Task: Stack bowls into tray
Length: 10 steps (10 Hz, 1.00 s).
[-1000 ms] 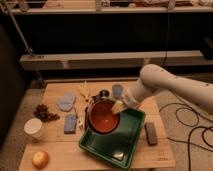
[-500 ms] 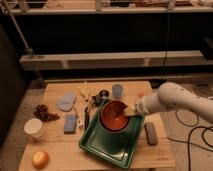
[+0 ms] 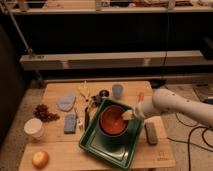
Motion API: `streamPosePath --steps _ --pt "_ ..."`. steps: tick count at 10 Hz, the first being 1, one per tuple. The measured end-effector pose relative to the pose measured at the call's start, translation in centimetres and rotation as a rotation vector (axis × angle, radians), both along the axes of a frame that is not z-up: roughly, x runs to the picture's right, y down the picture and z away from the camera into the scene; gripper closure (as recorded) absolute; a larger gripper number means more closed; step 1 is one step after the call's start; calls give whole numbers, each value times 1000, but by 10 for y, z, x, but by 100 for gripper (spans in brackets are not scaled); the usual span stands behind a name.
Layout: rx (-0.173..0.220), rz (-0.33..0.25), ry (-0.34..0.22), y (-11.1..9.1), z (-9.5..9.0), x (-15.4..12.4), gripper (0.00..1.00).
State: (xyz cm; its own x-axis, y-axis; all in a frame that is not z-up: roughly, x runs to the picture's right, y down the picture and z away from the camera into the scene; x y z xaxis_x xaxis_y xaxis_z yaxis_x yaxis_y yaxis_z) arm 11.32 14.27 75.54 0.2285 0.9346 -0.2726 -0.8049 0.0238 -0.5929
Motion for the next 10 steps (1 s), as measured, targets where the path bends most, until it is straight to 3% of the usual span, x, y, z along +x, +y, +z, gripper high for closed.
streamPosePath --steps 3,5,6,8,10 --pt "-56 14 -13 11 10 8 56" --pt "-105 -14 -22 20 19 6 41" --pt "-155 -58 -25 27 27 -1 39" --pt "-194 -91 -46 31 32 -8 39" --pt "-208 -100 -56 33 33 -8 39"
